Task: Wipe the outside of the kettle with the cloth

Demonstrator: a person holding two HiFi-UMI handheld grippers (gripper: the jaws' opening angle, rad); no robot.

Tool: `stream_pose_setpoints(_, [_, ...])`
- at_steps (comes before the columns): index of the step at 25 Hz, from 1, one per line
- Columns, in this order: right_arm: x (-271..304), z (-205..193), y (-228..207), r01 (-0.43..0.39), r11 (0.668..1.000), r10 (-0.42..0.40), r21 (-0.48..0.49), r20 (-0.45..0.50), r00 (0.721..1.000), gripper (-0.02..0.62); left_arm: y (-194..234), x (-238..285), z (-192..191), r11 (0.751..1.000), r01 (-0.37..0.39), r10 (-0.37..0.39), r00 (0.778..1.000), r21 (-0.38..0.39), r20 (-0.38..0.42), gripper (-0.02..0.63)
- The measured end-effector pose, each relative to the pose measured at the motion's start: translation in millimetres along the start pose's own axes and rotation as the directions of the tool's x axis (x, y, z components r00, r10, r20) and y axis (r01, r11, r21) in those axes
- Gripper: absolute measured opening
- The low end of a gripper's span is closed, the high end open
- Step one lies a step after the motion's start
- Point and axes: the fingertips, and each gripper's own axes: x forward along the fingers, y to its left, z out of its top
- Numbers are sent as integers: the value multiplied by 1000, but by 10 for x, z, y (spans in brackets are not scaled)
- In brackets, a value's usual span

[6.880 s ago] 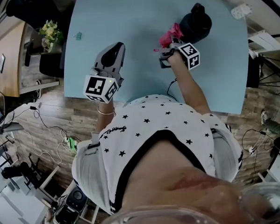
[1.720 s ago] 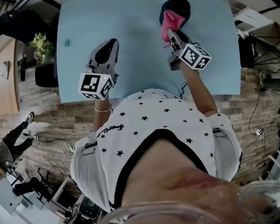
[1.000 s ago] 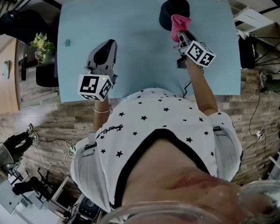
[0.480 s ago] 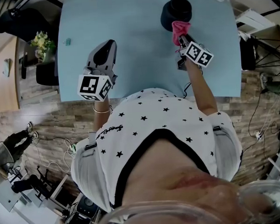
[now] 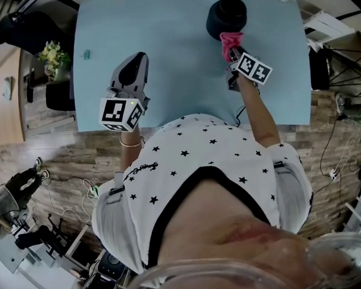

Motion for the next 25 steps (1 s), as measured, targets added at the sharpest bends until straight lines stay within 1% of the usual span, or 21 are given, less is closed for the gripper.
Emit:
stream_pose_setpoints(17, [190, -205, -169, 82, 996, -85, -38, -81, 993, 67, 6, -31, -3, 1000, -8, 8, 1000, -2, -1, 40])
stream_pose_setpoints(20, [148, -214, -143, 75, 997, -77, -32, -79, 994, 67, 8, -49, -4, 1000, -9, 9, 1000, -3, -3, 40])
stream_pose_setpoints(22, [72, -208, -93, 55, 998, -58, -43, -73, 996, 67, 4, -43, -17, 1000, -5, 5, 1000, -6, -8, 40])
stream_pose_setpoints(24, [-59, -171, -41, 21, 999, -23, -42, -46, 999, 67, -37, -8, -21, 1000, 10, -10, 1000, -4, -10, 40])
stream_pose_setpoints(25, [-145, -124, -16, -2, 999, 1, -33, -14, 1000, 67, -67, 14, -17, 1000, 21, -21, 1000, -2, -10, 40])
